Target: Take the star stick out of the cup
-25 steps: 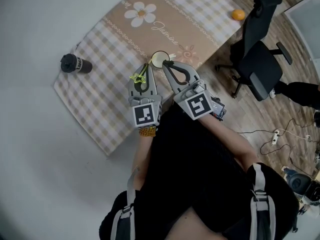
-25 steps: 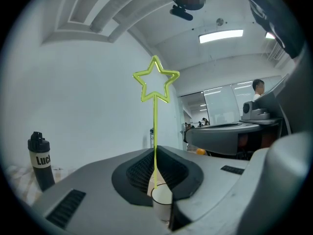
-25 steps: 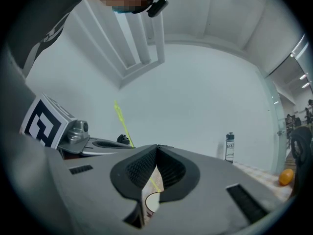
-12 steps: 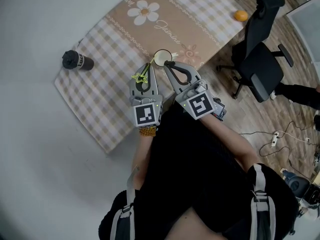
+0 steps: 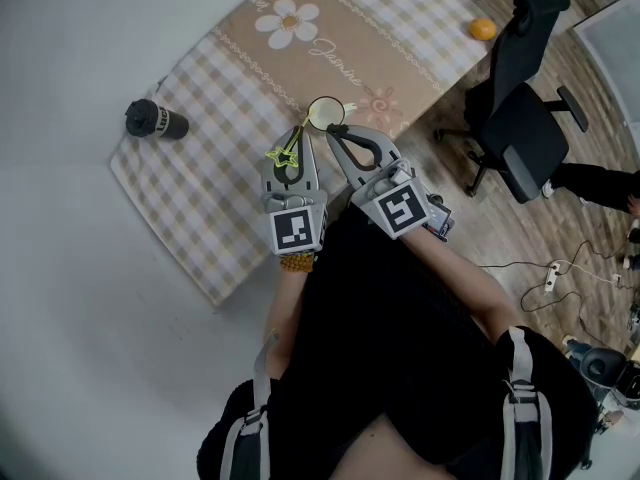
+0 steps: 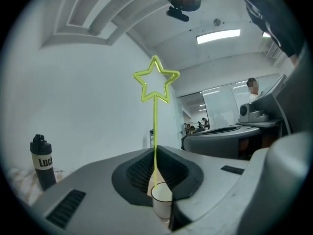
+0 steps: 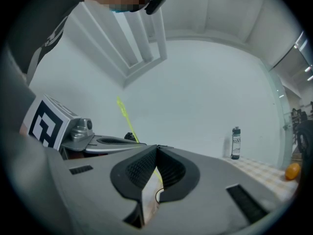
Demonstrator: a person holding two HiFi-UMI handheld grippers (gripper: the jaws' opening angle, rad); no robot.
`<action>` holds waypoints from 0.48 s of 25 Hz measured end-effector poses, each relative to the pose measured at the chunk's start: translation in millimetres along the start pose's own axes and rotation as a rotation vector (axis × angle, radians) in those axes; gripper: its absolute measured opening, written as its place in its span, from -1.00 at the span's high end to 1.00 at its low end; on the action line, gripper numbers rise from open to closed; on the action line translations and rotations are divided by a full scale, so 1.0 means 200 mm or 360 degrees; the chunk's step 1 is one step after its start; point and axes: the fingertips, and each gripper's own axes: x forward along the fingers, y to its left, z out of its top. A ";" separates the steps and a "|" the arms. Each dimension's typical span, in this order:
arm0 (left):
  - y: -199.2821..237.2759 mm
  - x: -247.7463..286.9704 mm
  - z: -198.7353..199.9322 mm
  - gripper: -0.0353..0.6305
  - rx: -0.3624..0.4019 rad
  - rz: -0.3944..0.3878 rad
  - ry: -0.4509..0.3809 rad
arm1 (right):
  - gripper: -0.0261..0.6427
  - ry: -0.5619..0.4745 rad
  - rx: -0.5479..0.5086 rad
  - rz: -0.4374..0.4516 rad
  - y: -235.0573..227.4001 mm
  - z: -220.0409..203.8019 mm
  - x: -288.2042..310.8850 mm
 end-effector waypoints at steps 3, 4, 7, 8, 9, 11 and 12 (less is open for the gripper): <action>0.01 -0.01 -0.03 0.83 -0.0002 0.0012 0.0016 | 0.91 0.0002 0.0008 0.0008 0.01 -0.01 0.00; 0.01 -0.01 -0.03 0.83 0.0000 0.0014 0.0021 | 0.91 0.0005 0.0011 0.0009 0.01 -0.01 0.00; -0.01 -0.01 -0.01 0.83 0.0003 0.0002 0.0000 | 0.91 0.0015 0.0003 0.0017 0.01 -0.01 -0.01; -0.01 -0.01 0.00 0.83 0.0001 0.0000 -0.0004 | 0.91 0.0016 0.0000 0.0019 0.02 -0.01 -0.01; -0.01 -0.01 0.00 0.83 -0.0004 0.0000 -0.0006 | 0.91 0.0017 -0.0001 0.0019 0.02 -0.01 -0.02; -0.01 -0.01 -0.01 0.83 -0.0004 0.0005 0.0005 | 0.91 0.0017 0.0008 0.0013 0.01 -0.01 -0.02; -0.01 -0.02 -0.02 0.83 0.0002 0.0008 0.0013 | 0.91 0.0016 0.0012 0.0010 0.01 -0.01 -0.02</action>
